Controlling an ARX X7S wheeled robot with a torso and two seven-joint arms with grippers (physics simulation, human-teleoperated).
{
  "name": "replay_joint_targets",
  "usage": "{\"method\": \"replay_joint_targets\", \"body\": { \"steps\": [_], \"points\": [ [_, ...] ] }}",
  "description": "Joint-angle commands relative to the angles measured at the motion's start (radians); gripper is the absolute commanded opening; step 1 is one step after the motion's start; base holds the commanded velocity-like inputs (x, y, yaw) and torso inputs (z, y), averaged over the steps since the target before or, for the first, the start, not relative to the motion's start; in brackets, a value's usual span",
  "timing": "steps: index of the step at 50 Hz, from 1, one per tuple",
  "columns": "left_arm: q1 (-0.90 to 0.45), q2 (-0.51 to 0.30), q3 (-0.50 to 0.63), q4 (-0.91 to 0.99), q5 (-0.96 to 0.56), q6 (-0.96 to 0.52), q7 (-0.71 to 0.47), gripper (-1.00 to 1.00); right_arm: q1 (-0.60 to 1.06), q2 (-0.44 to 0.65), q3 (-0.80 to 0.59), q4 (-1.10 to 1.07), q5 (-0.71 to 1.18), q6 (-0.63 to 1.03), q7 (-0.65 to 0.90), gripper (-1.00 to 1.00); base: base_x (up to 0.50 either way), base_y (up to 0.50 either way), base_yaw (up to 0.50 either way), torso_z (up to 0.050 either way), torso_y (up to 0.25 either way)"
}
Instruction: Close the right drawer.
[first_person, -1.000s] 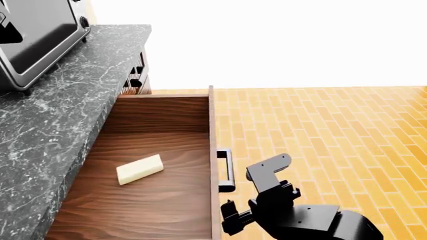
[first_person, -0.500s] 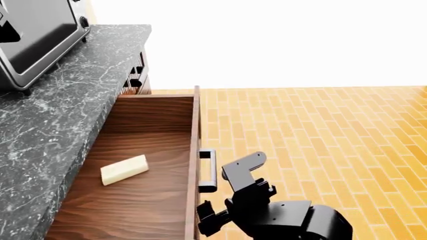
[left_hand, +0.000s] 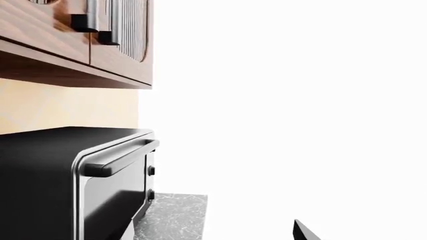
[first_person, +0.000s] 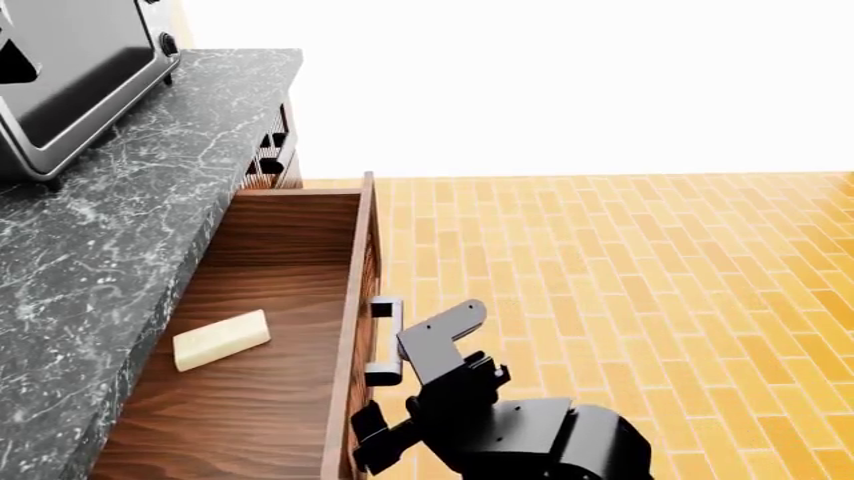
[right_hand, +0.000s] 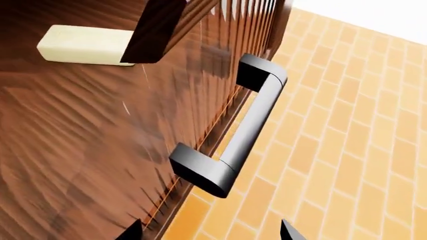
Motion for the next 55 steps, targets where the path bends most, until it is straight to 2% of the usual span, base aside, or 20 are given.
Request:
{"method": "replay_joint_targets", "body": {
  "steps": [1,22,27,55],
  "points": [
    [-0.002,-0.002,0.0,0.001,-0.002,0.003,0.002,1.0,0.015,-0.054,-0.066,0.02,0.003,-0.066,-0.053,1.0,0.0,0.0,0.0,0.0,0.0],
    [-0.004,-0.002,0.002,-0.002,0.001,0.007,0.008,1.0,0.022,-0.089,-0.12,0.046,0.008,-0.124,-0.149,1.0,0.0,0.0,0.0,0.0,0.0],
    [-0.004,-0.004,0.001,-0.005,0.001,0.007,0.01,1.0,0.027,-0.104,-0.126,0.07,0.011,-0.169,-0.231,1.0,0.0,0.0,0.0,0.0,0.0],
    [-0.017,-0.013,-0.001,-0.009,-0.012,0.014,0.009,1.0,0.049,-0.156,-0.224,0.092,0.007,-0.162,-0.298,1.0,0.0,0.0,0.0,0.0,0.0]
  ]
}}
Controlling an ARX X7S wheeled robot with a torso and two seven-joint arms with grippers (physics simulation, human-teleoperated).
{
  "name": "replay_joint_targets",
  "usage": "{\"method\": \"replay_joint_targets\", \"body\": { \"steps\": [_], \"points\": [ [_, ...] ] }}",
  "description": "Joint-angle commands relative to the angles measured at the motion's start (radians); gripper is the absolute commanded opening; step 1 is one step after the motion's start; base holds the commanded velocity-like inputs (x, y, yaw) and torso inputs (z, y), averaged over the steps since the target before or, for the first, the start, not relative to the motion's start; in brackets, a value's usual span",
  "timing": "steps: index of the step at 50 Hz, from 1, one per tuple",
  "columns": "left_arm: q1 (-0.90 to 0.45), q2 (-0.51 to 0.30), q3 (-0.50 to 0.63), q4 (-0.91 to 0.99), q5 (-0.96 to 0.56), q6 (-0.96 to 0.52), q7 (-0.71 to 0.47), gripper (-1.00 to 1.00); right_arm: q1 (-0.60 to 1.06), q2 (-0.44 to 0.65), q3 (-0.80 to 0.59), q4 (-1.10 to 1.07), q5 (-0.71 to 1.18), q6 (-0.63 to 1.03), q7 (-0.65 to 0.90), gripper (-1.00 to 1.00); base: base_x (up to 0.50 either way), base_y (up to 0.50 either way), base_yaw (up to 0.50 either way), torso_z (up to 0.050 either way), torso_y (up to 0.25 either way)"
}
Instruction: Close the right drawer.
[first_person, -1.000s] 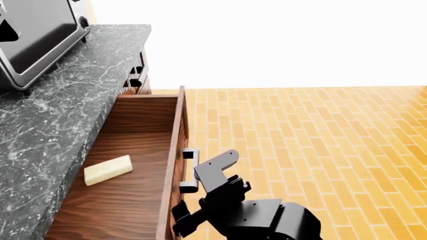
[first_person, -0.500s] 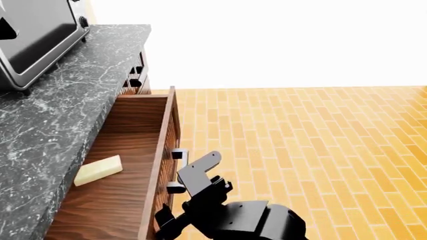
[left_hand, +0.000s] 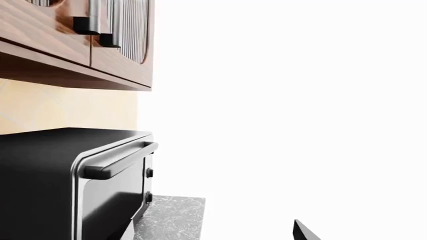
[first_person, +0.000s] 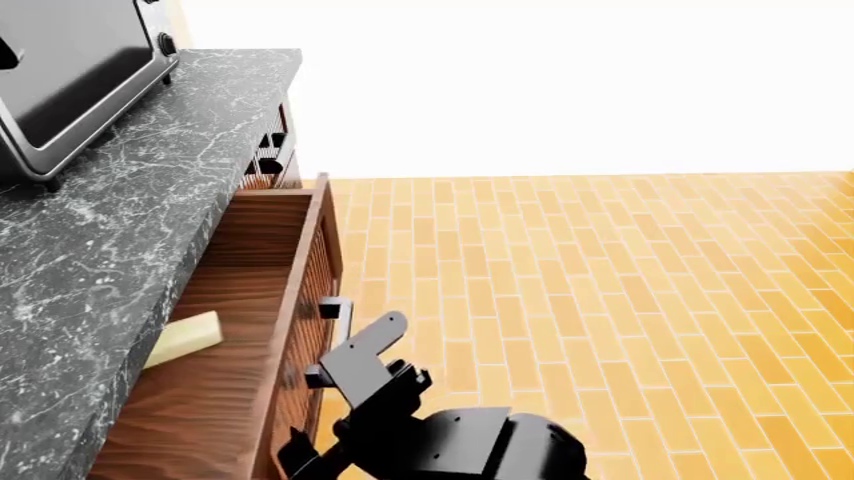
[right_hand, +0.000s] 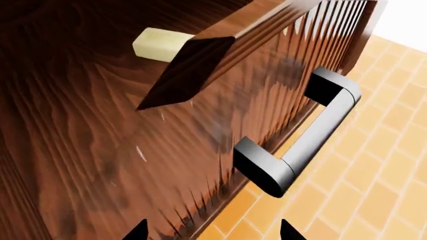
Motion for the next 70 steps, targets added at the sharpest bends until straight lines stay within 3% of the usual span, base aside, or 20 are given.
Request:
{"method": "replay_joint_targets", "body": {
  "steps": [1,13,40,70],
  "points": [
    [-0.003,-0.002,0.0,0.0,-0.003,0.002,0.0,1.0,0.006,-0.046,-0.056,0.004,0.103,-0.025,-0.07,1.0,0.0,0.0,0.0,0.0,0.0],
    [-0.005,-0.001,0.002,0.004,-0.011,0.007,-0.001,1.0,-0.001,-0.106,-0.095,0.064,0.09,-0.06,-0.049,1.0,0.0,0.0,0.0,0.0,0.0],
    [-0.003,-0.007,-0.001,-0.001,-0.011,0.016,0.008,1.0,0.072,-0.117,-0.269,0.034,0.251,-0.185,0.062,1.0,0.0,0.0,0.0,0.0,0.0],
    [-0.016,-0.009,0.002,0.001,-0.019,0.018,0.003,1.0,0.11,-0.091,-0.354,-0.057,0.297,-0.254,0.011,1.0,0.0,0.0,0.0,0.0,0.0]
  ]
}}
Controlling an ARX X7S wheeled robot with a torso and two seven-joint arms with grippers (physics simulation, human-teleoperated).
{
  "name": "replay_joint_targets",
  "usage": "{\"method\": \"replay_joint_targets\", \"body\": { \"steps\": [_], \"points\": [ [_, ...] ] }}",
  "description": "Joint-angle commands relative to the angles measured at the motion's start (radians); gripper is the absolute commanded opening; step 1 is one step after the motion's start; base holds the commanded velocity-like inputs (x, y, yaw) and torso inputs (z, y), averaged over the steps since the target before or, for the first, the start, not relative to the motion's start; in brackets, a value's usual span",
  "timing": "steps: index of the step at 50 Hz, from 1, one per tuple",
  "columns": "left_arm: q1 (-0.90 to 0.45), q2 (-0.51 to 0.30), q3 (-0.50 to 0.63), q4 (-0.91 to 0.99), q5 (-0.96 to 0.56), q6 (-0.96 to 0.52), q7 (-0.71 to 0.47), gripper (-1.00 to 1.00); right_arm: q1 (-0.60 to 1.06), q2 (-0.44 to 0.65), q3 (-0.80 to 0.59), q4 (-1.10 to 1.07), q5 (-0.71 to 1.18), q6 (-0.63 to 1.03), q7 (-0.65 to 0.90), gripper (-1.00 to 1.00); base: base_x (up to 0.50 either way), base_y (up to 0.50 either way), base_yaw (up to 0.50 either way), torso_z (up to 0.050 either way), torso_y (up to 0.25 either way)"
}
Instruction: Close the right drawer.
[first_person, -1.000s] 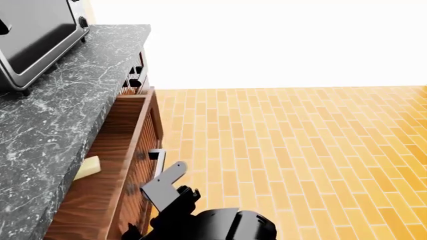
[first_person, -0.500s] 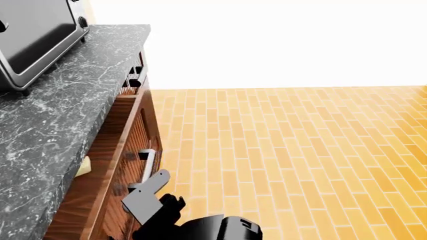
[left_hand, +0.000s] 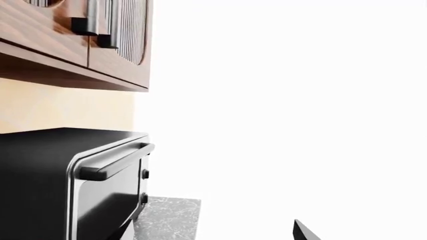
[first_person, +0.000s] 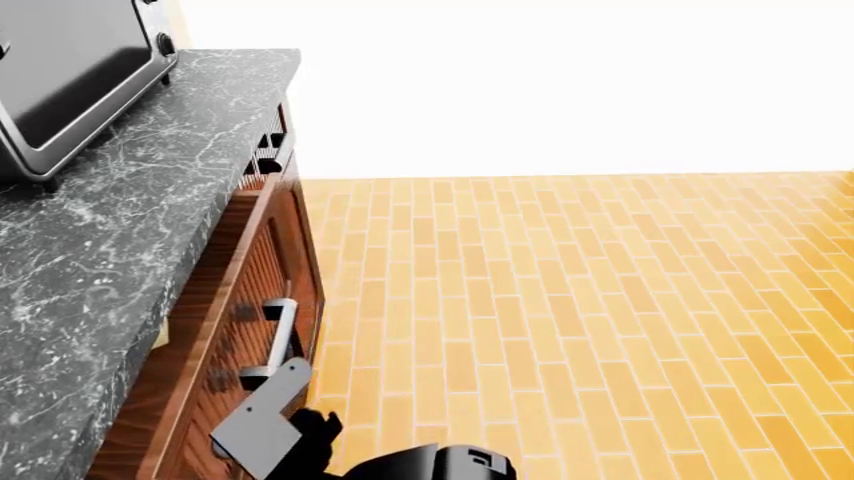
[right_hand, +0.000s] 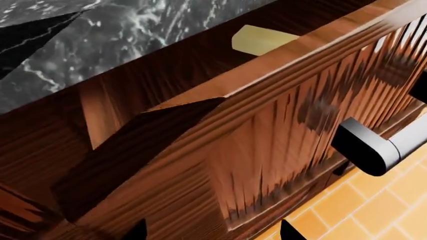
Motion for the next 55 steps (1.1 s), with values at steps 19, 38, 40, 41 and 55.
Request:
{"method": "replay_joint_targets", "body": {
  "steps": [19,38,40,41,55],
  "points": [
    [-0.003,0.005,0.01,0.01,-0.002,0.004,-0.008,1.0,0.032,0.096,0.047,-0.066,0.092,-0.082,-0.009,1.0,0.0,0.0,0.0,0.0,0.0],
    [-0.008,0.001,0.013,0.012,-0.007,0.005,-0.012,1.0,0.046,0.308,0.156,-0.154,0.111,-0.12,0.086,1.0,0.0,0.0,0.0,0.0,0.0],
    [-0.008,0.002,0.015,0.011,-0.005,0.004,-0.012,1.0,0.05,0.338,0.175,-0.185,0.133,-0.115,0.111,1.0,0.0,0.0,0.0,0.0,0.0],
    [-0.008,0.002,0.016,0.011,-0.004,0.004,-0.013,1.0,0.055,0.361,0.186,-0.212,0.142,-0.111,0.129,1.0,0.0,0.0,0.0,0.0,0.0],
    [0.014,0.008,0.026,0.019,0.017,0.007,-0.014,1.0,0.181,0.597,0.354,-0.467,0.383,-0.059,0.301,1.0,0.0,0.0,0.0,0.0,0.0]
  ]
}}
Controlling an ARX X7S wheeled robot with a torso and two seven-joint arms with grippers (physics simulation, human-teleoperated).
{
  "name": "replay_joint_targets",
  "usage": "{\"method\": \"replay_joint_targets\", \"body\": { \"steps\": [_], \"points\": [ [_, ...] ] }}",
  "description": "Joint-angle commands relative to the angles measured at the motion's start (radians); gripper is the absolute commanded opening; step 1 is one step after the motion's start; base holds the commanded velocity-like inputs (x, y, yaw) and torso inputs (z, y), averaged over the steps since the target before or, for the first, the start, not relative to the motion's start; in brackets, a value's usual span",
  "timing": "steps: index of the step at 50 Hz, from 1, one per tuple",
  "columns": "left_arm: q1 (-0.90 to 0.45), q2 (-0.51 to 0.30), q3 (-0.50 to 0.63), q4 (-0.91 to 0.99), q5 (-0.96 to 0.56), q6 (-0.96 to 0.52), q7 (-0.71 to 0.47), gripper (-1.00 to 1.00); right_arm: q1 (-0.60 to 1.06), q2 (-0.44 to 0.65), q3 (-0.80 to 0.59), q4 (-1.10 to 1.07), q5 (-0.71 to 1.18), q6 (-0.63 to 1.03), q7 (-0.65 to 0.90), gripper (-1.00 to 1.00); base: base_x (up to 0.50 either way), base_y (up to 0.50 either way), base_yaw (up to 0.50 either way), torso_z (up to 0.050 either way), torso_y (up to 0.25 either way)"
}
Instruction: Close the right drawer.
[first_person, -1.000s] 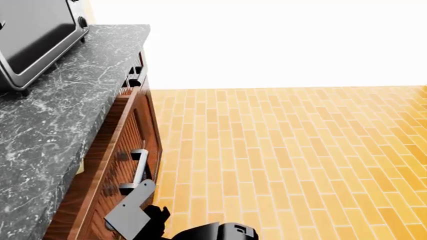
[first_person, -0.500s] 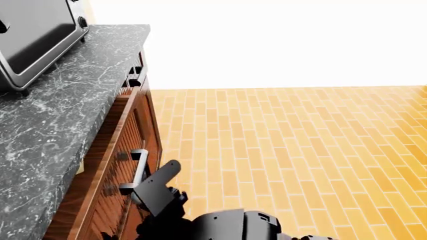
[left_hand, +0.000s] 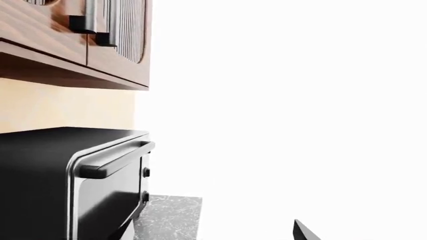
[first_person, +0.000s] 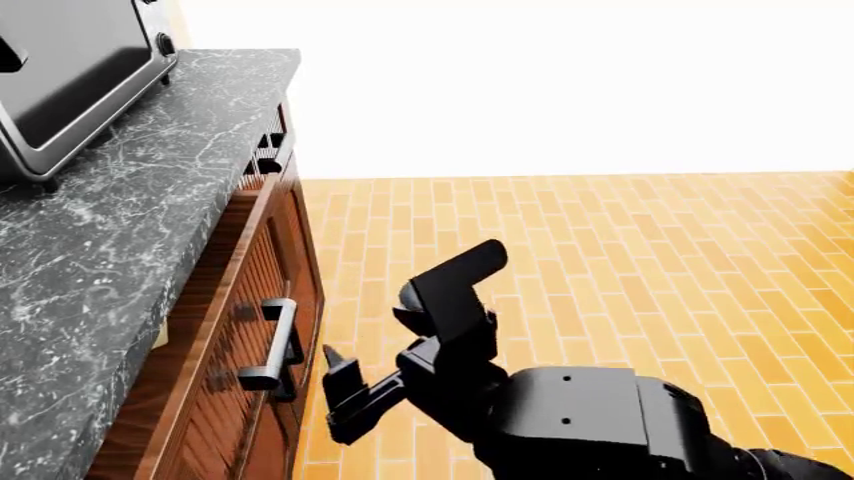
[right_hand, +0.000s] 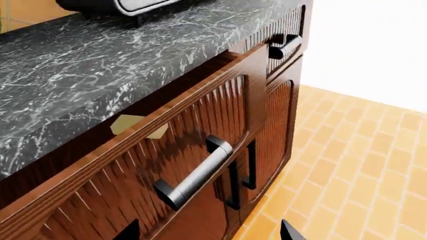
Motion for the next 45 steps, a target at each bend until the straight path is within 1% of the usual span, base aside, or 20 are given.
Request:
{"method": "replay_joint_targets", "body": {
  "steps": [1,4,6,10,11,14,15,20,21,28,31,37,45],
  "points": [
    [0.018,0.003,0.008,0.008,0.015,0.002,-0.001,1.0,0.094,0.179,0.123,-0.171,0.175,0.034,0.125,1.0,0.0,0.0,0.0,0.0,0.0],
    [0.022,0.002,0.008,0.01,0.013,0.004,-0.001,1.0,0.153,0.246,0.182,-0.202,0.297,0.041,0.166,1.0,0.0,0.0,0.0,0.0,0.0],
    [0.022,0.002,0.01,0.014,0.01,0.006,-0.005,1.0,0.201,0.295,0.213,-0.222,0.343,0.055,0.198,1.0,0.0,0.0,0.0,0.0,0.0],
    [0.022,0.006,0.015,0.019,0.011,0.004,-0.011,1.0,0.278,0.366,0.229,-0.222,0.424,0.114,0.233,1.0,0.0,0.0,0.0,0.0,0.0],
    [0.022,0.006,0.015,0.019,0.011,0.004,-0.011,1.0,0.279,0.366,0.229,-0.222,0.425,0.114,0.234,1.0,0.0,0.0,0.0,0.0,0.0],
    [0.023,0.005,0.017,0.024,0.007,0.007,-0.016,1.0,0.328,0.419,0.256,-0.218,0.492,0.133,0.245,1.0,0.0,0.0,0.0,0.0,0.0],
    [0.023,0.005,0.017,0.025,0.006,0.007,-0.016,1.0,0.328,0.419,0.256,-0.219,0.493,0.134,0.245,1.0,0.0,0.0,0.0,0.0,0.0],
    [0.029,0.007,0.02,0.028,0.013,0.008,-0.015,1.0,0.371,0.49,0.292,-0.227,0.568,0.143,0.259,1.0,0.0,0.0,0.0,0.0,0.0],
    [0.029,0.007,0.02,0.029,0.014,0.008,-0.015,1.0,0.371,0.491,0.292,-0.227,0.569,0.143,0.26,1.0,0.0,0.0,0.0,0.0,0.0],
    [0.042,0.019,0.032,0.036,0.026,0.008,-0.018,1.0,0.426,0.586,0.337,-0.208,0.626,0.165,0.258,1.0,0.0,0.0,0.0,0.0,0.0],
    [0.035,0.036,0.044,0.035,0.026,0.008,-0.03,1.0,0.424,0.631,0.364,-0.197,0.629,0.147,0.248,1.0,0.0,0.0,0.0,0.0,0.0],
    [0.027,0.09,0.078,0.044,0.031,0.013,-0.061,1.0,0.444,0.674,0.383,-0.177,0.63,0.165,0.229,1.0,0.0,0.0,0.0,0.0,0.0],
    [-0.042,0.21,0.145,0.025,0.019,0.017,-0.12,1.0,0.453,0.725,0.409,-0.138,0.623,0.164,0.207,1.0,0.0,0.0,0.0,0.0,0.0]
  ]
}}
